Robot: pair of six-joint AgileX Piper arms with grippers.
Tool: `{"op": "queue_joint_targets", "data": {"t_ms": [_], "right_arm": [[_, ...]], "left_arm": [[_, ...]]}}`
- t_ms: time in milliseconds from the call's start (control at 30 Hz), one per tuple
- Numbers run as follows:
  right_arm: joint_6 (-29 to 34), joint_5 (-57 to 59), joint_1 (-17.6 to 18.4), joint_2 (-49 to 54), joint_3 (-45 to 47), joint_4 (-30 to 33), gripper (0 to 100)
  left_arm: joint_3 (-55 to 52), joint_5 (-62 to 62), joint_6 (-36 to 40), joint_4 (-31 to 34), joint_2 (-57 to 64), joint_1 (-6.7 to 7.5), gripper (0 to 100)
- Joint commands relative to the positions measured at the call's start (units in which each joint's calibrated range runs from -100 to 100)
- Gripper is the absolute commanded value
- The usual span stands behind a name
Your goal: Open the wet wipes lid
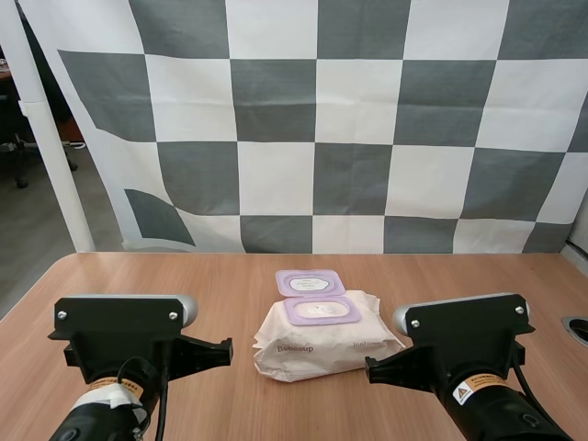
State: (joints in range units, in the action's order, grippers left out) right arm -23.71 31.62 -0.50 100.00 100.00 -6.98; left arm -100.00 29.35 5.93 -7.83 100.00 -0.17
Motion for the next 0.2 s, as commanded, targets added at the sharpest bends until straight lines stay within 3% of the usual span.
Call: {"op": "queue_joint_targets", "data": {"t_ms": [0,167], "right_arm": [[-0.06,0.09,0.05,0.00,0.00,-0.01,0],[-0.06,0.09,0.05,0.00,0.00,-0.01,0]], "left_arm": [[0.00,-0.01,-0.03,-0.08,0.00,0.02,0],[0.00,-0.01,-0.03,-0.08,0.00,0.02,0]]}}
